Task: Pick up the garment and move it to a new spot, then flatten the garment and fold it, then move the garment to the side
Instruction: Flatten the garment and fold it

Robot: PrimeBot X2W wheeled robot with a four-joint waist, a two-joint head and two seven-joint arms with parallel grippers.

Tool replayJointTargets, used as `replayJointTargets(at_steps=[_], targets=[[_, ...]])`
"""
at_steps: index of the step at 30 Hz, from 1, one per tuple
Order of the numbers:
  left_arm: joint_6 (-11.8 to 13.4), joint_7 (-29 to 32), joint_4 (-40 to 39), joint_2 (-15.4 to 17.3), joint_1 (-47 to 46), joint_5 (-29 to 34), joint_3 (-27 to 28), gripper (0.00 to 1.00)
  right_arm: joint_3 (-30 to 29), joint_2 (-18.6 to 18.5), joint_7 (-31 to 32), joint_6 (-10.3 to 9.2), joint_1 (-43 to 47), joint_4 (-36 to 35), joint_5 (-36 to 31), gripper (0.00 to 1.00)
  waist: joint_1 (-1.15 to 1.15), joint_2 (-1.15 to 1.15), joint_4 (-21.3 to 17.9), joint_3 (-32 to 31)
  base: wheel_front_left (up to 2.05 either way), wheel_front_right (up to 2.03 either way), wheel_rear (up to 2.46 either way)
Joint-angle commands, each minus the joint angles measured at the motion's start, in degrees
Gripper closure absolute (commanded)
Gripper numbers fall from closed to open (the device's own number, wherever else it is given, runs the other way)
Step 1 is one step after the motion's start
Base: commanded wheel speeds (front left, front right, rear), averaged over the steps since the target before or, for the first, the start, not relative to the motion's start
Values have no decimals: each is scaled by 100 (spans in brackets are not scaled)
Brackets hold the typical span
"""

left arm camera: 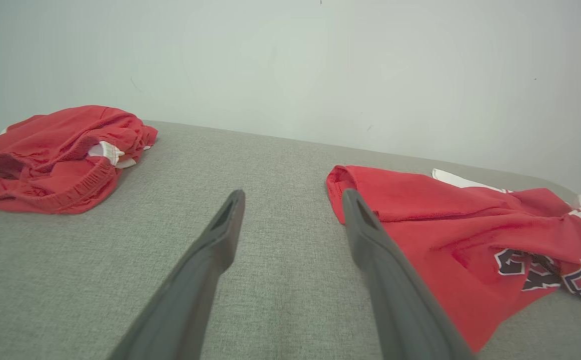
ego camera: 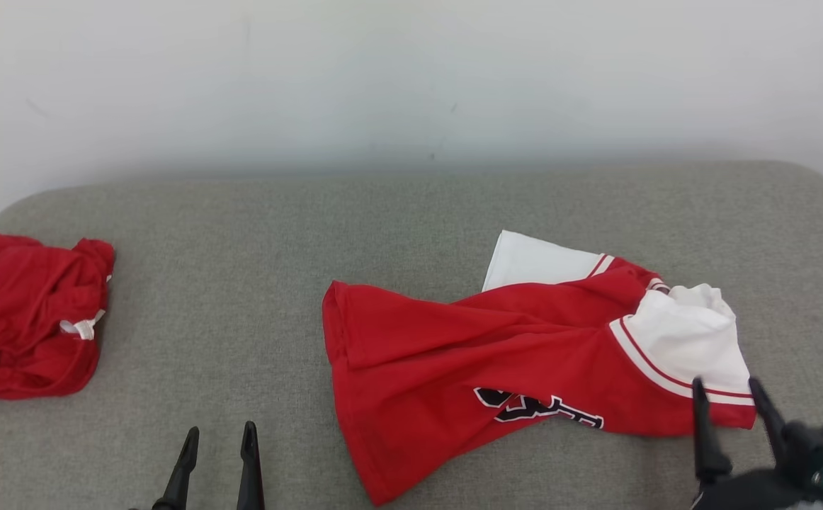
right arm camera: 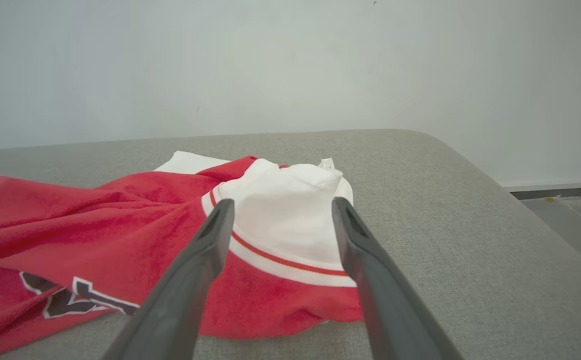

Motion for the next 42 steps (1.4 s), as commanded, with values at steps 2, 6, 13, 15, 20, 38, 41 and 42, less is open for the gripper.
replayJointTargets(at_steps=[2, 6, 13, 15, 20, 38, 41, 42], targets=[[11, -19, 37, 2, 115, -43, -9, 0, 236, -48, -146, 5, 342, -122, 26, 0, 1, 0, -91, -158, 0, 0, 0], [25, -19, 65, 3, 135, -45, -33, 0, 431, -13, -220, 5, 704, -263, 65, 0, 1, 0, -141, -208, 0, 0, 0], [-33, -19, 224, 3, 143, 4, -61, 0, 548, 46, -220, 5, 842, -330, 112, 0, 1, 0, -196, -251, 0, 0, 0], [-33, -19, 343, 3, 15, -5, -58, 0, 578, 51, -184, 5, 828, -362, 121, 0, 1, 0, -217, -251, 0, 0, 0], [-156, 278, 943, 6, -661, -256, -131, 0, 637, 59, -158, 5, 754, -453, 142, 0, 1, 0, -262, -175, 0, 0, 0], [190, 2090, 3325, 39, -3691, -877, -230, 0, 1071, 45, -256, 5, 233, -406, 335, 0, 1, 0, -1078, 938, 0, 0, 0], [219, 2095, 3442, 66, -3776, -857, -249, 0, 1070, 60, -305, 5, 191, -348, 340, 0, 1, 0, -1078, 986, 0, 0, 0], [217, 2100, 3474, 64, -3789, -868, -254, 0, 1074, 65, -312, 5, 185, -326, 342, 0, 1, 0, -1073, 989, 0, 0, 0]])
